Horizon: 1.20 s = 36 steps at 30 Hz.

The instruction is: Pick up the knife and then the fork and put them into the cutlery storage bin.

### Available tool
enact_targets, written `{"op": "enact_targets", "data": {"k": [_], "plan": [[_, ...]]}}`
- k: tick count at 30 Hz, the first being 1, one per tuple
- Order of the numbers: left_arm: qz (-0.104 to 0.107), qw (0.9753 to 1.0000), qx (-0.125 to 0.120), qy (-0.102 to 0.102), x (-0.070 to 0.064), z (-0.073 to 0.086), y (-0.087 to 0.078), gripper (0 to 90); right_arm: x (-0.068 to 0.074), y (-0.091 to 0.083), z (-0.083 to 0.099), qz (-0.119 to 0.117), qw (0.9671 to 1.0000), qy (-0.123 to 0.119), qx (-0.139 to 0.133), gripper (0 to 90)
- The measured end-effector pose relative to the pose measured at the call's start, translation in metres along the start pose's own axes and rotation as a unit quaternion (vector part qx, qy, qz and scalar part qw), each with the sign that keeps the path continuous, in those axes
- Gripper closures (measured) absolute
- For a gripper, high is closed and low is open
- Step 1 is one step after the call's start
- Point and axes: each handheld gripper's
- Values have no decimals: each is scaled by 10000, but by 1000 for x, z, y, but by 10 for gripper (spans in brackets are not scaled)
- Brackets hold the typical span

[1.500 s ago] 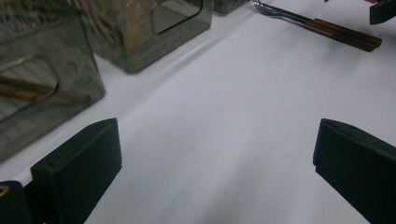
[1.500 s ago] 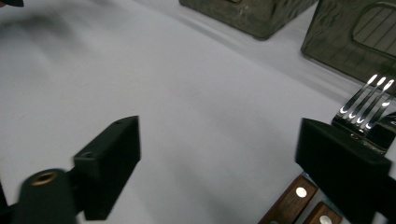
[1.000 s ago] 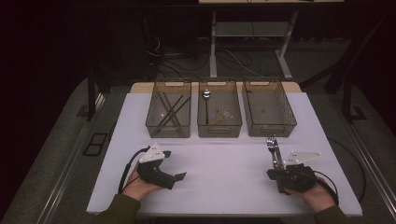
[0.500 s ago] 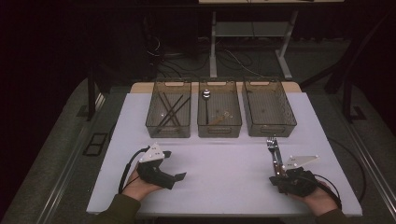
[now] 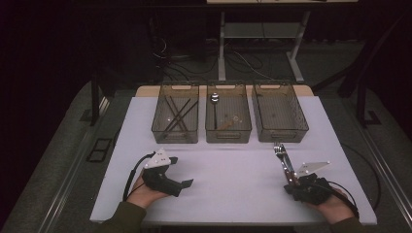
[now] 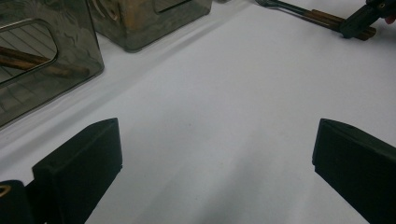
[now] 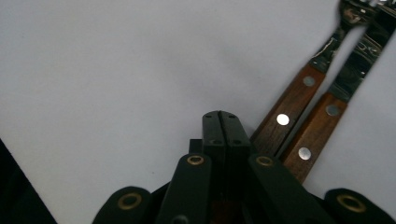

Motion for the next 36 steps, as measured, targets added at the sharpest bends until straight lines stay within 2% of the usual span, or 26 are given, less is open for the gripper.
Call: {"op": "enact_targets", "data": {"k": [9, 14, 19, 31, 36], "plan": [[1, 10000, -24, -12, 0, 0, -1, 3, -9, -6, 3, 134, 9999, 67, 31, 896], [-1, 10000, -35, -23, 0, 0, -1, 3, -11, -7, 4, 238, 9997, -31, 94, 896], [-4, 10000, -45, -35, 1, 0, -1, 1, -15, -10, 5, 344, 9993, -15, 120, 896], [27, 10000, -58, -24, 0, 0, -2, 0, -33, -17, 9, 555, 9984, 129, 65, 896], [87, 9999, -40, 57, -1, 1, -1, 0, -39, -18, 10, 626, 9979, 178, 36, 896]]}}
Point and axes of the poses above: each handheld gripper's, and its own axes: y roughly forward along the jaws, z roughly out of its underside, x roughly to its left, and after that the axes turned 10 degrees about -z, right-handed
